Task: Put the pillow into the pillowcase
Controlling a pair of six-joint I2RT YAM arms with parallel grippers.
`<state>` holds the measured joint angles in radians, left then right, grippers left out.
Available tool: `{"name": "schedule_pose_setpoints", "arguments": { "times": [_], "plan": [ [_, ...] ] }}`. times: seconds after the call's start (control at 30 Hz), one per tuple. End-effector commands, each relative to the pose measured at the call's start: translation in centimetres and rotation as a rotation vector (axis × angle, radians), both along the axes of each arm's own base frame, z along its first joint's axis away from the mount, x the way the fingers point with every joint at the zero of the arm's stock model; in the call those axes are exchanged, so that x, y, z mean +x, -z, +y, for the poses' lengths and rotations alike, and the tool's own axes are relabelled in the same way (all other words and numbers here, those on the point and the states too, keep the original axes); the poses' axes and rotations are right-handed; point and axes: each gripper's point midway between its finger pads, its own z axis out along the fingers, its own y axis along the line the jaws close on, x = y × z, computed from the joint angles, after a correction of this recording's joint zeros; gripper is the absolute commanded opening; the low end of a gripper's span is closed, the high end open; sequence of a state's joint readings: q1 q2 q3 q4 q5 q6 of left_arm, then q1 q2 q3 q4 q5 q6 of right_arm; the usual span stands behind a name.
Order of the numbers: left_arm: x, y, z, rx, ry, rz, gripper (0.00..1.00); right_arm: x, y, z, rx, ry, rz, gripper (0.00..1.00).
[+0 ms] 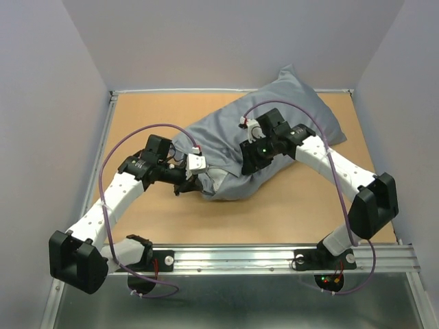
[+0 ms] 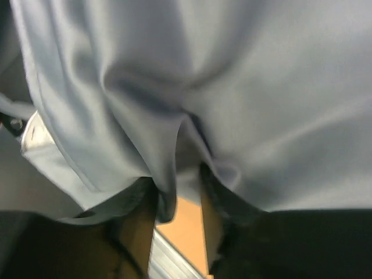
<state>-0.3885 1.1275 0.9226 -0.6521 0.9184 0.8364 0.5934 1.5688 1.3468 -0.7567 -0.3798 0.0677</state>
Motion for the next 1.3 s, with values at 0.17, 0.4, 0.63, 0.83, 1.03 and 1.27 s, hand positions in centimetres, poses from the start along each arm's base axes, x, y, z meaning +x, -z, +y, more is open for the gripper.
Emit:
{"name": "schedule_pose_setpoints", "arguments": {
  "times": [0.17, 0.4, 0.63, 0.83, 1.03, 1.27],
  "plan": [
    [0.6, -3.0, -0.9, -0.086, 0.0, -0.114, 0.0, -0.6, -19.6, 6.3, 0.474, -0.116, -0.284, 0.58],
    [0.5, -4.9, -1.5, -0.163, -0.024, -0.13, 0.0, -2.5, -10.9, 10.0, 0.335, -0.213, -0.148, 0.55],
    [-0.1, -5.7, -1.4, -0.197, -0.054, -0.13, 0.0, 0.5, -2.6, 8.8, 0.088, -0.15, -0.204, 0.69],
    [-0.5, -5.5, -1.1, -0.192, -0.062, -0.126, 0.0, 1.5, -1.9, 7.4, -0.042, -0.1, -0.294, 0.8],
    [0.0, -4.9, -1.2, -0.178, -0.066, -0.121, 0.0, -1.0, 3.8, 6.4, -0.205, -0.205, -0.24, 0.79],
    [-0.9, -2.9, -0.6, -0.097, 0.078, -0.201, 0.29, -2.8, 10.7, 5.2, -0.329, -0.243, -0.087, 0.49]
  ]
}}
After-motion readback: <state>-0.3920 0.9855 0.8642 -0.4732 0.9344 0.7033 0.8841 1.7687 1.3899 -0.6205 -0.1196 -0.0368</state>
